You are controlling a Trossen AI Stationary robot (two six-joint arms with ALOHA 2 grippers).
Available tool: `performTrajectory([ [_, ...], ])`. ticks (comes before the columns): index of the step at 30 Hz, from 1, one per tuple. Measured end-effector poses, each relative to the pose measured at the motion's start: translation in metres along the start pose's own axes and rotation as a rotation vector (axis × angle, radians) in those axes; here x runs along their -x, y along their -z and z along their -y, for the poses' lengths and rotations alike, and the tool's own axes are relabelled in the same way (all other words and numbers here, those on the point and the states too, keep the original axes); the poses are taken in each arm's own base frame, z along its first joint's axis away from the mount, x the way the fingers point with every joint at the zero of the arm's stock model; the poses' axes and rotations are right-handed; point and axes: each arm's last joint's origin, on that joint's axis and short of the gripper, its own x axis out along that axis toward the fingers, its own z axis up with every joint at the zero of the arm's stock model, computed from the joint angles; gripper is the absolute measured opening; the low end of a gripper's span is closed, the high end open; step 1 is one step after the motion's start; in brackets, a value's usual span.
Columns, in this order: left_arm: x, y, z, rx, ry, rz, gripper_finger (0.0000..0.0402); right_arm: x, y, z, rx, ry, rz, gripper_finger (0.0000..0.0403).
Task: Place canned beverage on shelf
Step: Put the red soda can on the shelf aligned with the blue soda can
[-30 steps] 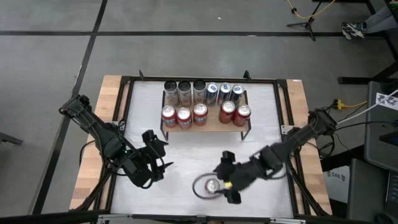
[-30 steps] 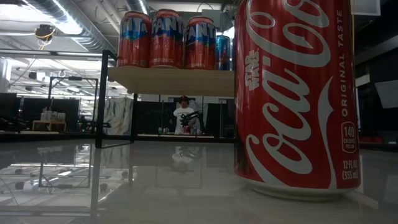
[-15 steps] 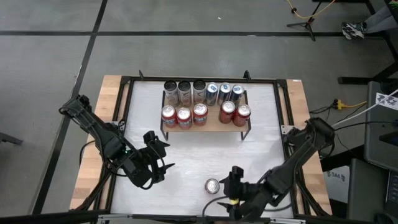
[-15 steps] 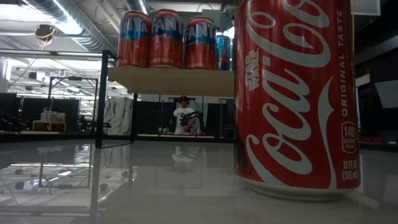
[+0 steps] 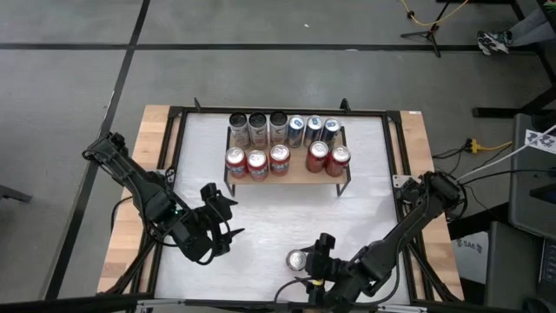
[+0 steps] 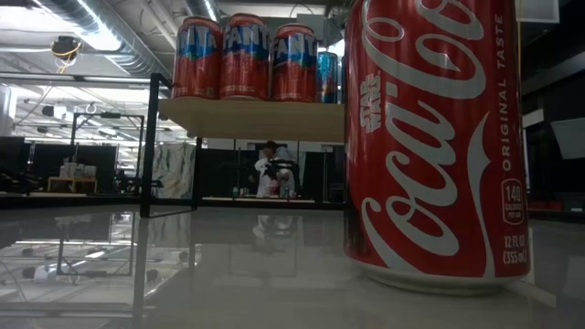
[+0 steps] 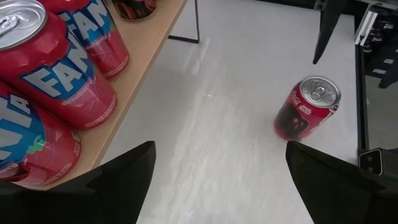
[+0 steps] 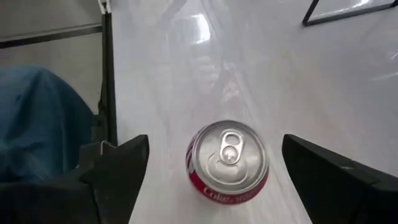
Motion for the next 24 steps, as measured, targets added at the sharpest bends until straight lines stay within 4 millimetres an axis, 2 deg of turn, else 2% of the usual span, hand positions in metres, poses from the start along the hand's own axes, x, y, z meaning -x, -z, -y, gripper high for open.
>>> performTrajectory([
  [11,0.000,0.000,0.000,-0.001,-0.001,0.000,0.0352,-0.006,0.005,-0.002,-0.007,0.016,-0.010,0.0358],
  [24,0.000,0.000,0.000,-0.066,-0.009,0.001,0.0352,-0.032,0.015,0.000,0.013,0.082,-0.040,0.0358],
])
